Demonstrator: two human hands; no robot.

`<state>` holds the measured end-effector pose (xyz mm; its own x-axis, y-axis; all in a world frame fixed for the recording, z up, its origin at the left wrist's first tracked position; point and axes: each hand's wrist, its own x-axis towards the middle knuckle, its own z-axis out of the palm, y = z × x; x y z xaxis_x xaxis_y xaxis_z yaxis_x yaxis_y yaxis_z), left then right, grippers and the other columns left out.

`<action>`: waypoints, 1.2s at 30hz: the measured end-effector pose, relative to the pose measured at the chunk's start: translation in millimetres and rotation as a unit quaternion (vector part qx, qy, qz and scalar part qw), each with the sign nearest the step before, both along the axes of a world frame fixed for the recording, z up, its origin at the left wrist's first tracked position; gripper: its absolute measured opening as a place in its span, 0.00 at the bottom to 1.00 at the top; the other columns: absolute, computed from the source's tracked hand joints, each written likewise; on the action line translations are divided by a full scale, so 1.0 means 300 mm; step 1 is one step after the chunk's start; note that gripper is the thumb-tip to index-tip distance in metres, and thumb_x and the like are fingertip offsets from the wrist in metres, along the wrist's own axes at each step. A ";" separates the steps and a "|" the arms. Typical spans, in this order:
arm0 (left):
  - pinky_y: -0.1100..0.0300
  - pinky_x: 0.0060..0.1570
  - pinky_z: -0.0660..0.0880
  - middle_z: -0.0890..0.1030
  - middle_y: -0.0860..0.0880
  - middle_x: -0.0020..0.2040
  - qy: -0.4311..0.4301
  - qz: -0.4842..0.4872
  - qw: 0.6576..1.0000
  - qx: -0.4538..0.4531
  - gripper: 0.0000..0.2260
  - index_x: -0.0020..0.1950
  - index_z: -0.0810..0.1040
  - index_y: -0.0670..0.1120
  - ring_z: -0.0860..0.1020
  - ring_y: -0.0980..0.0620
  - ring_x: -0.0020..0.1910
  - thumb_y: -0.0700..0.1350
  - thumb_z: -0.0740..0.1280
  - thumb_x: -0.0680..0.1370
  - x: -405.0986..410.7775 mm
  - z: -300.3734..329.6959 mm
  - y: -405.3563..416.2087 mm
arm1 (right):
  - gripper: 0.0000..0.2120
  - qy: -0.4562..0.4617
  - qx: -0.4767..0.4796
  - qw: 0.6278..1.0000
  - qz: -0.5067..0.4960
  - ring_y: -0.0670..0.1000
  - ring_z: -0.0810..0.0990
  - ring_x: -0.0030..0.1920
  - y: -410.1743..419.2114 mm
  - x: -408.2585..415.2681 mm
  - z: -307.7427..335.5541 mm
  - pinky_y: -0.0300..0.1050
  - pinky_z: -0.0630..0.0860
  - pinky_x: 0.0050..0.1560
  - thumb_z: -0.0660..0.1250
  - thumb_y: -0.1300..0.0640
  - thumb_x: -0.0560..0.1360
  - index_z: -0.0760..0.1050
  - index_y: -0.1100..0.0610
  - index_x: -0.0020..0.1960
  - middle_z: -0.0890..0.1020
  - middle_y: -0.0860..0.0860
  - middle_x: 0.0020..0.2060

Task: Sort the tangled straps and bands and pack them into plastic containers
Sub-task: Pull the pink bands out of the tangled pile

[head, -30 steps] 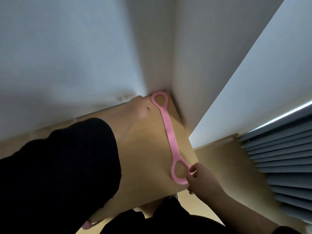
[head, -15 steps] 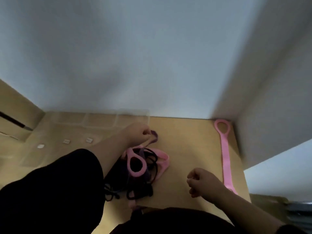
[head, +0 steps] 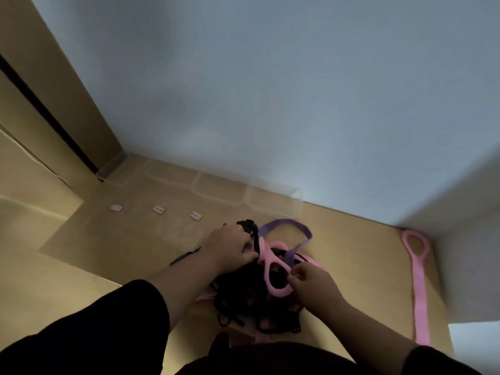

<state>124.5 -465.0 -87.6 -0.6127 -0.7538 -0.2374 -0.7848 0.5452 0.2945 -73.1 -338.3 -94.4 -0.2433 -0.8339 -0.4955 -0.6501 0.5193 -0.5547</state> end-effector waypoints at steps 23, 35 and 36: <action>0.61 0.37 0.63 0.72 0.55 0.35 0.226 0.051 0.968 0.097 0.12 0.37 0.77 0.47 0.72 0.54 0.38 0.52 0.70 0.76 0.025 -0.069 -0.074 | 0.12 -0.104 -0.106 0.983 -0.111 0.39 0.78 0.32 -0.200 0.191 0.056 0.34 0.72 0.34 0.67 0.53 0.81 0.81 0.51 0.40 0.81 0.41 0.30; 0.55 0.34 0.61 0.74 0.49 0.32 0.281 0.030 0.958 0.040 0.18 0.33 0.76 0.43 0.69 0.51 0.33 0.57 0.62 0.70 0.026 -0.062 -0.117 | 0.10 -0.135 -0.148 0.946 -0.254 0.47 0.76 0.36 -0.173 0.147 0.121 0.47 0.74 0.41 0.66 0.54 0.80 0.82 0.55 0.42 0.82 0.51 0.35; 0.53 0.35 0.64 0.75 0.47 0.33 0.262 0.020 0.964 0.053 0.17 0.34 0.77 0.42 0.71 0.49 0.35 0.55 0.64 0.71 0.030 -0.061 -0.123 | 0.10 -0.141 -0.151 0.943 -0.263 0.49 0.77 0.38 -0.172 0.139 0.134 0.48 0.75 0.43 0.66 0.53 0.80 0.81 0.55 0.43 0.83 0.53 0.38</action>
<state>133.3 -501.9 -105.9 -0.6401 -0.7680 0.0196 -0.5338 0.4629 0.7077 -31.3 -389.8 -54.3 -0.5565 -0.7486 -0.3605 -0.1528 0.5187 -0.8412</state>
